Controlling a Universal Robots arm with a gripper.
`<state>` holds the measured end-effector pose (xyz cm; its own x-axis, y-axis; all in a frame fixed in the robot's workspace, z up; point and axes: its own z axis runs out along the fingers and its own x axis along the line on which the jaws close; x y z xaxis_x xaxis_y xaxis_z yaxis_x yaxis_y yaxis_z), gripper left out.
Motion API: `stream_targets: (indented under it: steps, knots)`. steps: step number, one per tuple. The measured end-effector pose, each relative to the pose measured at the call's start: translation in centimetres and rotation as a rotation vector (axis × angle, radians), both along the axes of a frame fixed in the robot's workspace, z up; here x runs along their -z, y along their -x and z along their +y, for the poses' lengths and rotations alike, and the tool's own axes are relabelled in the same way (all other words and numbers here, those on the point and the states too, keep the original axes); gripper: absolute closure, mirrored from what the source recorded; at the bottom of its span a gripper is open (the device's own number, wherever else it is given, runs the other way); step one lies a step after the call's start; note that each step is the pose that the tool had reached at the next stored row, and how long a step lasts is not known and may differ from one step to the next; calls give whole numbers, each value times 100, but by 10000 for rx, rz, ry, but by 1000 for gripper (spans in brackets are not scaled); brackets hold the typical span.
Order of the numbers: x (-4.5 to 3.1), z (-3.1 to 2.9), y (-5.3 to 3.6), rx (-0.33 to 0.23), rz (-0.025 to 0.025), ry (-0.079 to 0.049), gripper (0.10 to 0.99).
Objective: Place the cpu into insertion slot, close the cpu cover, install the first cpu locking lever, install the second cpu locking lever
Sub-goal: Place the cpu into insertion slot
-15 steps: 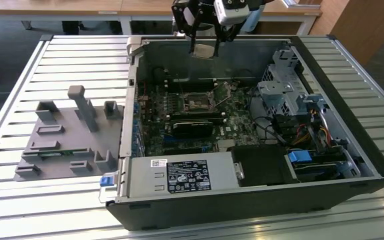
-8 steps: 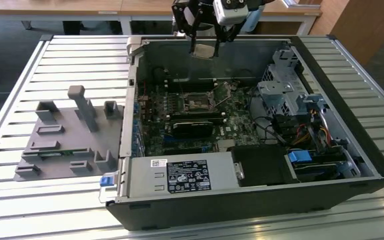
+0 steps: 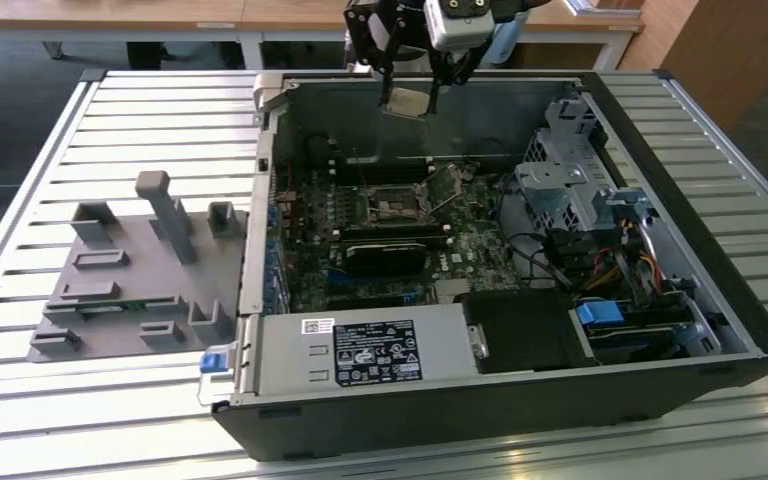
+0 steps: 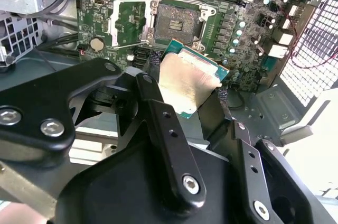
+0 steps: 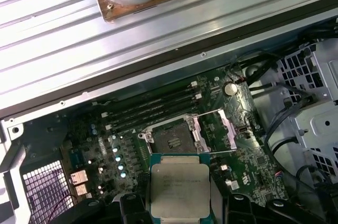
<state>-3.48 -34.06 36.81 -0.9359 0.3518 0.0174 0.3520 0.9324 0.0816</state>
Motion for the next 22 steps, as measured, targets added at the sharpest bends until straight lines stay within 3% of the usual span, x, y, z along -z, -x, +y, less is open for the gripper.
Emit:
stream_targets:
  steps: [22]
  knots:
    - [5,0,0,1286,0,9,549]
